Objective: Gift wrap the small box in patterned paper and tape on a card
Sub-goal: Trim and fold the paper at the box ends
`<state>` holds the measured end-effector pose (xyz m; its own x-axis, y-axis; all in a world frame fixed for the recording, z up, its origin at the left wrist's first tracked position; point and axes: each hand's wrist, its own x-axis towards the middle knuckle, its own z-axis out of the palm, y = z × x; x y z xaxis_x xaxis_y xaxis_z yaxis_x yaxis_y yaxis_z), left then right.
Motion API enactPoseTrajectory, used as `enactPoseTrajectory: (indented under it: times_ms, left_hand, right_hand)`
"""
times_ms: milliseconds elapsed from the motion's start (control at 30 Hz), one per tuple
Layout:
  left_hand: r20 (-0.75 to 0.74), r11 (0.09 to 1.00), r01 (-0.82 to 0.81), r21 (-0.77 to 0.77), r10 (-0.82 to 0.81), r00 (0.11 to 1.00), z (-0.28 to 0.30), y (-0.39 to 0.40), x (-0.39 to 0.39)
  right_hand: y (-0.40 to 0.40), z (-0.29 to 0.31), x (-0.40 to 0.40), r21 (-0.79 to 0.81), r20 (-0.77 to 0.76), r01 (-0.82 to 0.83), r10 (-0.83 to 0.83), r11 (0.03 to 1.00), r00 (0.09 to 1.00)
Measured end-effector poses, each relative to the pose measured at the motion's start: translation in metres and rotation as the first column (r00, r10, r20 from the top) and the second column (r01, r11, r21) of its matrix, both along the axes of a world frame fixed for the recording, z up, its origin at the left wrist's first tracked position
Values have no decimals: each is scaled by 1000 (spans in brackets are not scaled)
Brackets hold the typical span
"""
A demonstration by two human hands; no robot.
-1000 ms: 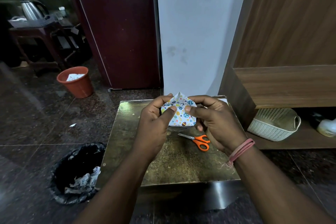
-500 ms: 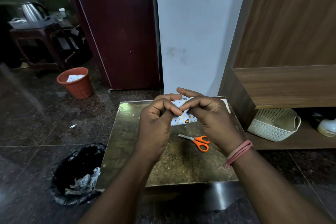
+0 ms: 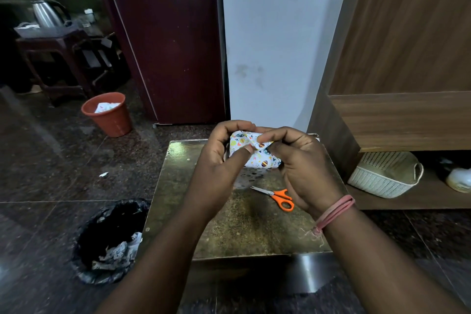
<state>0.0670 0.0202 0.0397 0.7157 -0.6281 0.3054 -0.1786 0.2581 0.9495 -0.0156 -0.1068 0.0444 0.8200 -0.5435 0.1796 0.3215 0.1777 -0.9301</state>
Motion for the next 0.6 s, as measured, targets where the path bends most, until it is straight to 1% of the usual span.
enactPoseTrajectory:
  times_ms: [100, 133, 233, 367, 500, 600]
  left_hand:
    - [165, 990, -74, 122, 53, 985, -2, 3, -1]
    - [180, 990, -74, 124, 51, 982, -4, 4, -1]
    - [64, 999, 1, 51, -4, 998, -6, 7, -4]
    - [54, 995, -1, 100, -5, 999, -8, 3, -9]
    - [-11, 995, 45, 90, -44, 999, -7, 0, -10]
    - [-18, 998, 41, 56, -40, 999, -6, -1, -10]
  right_hand:
    - [5, 5, -1, 11, -57, 13, -13, 1000, 998]
    - [6, 7, 0, 22, -68, 11, -9, 1000, 998]
    - [9, 12, 1, 131, -87, 1, 10, 991, 996]
    - [9, 10, 2, 260, -124, 31, 2, 965, 992]
    - [6, 7, 2, 290, -114, 65, -33, 955, 993]
    - [5, 6, 2, 282, -88, 31, -7, 959, 996]
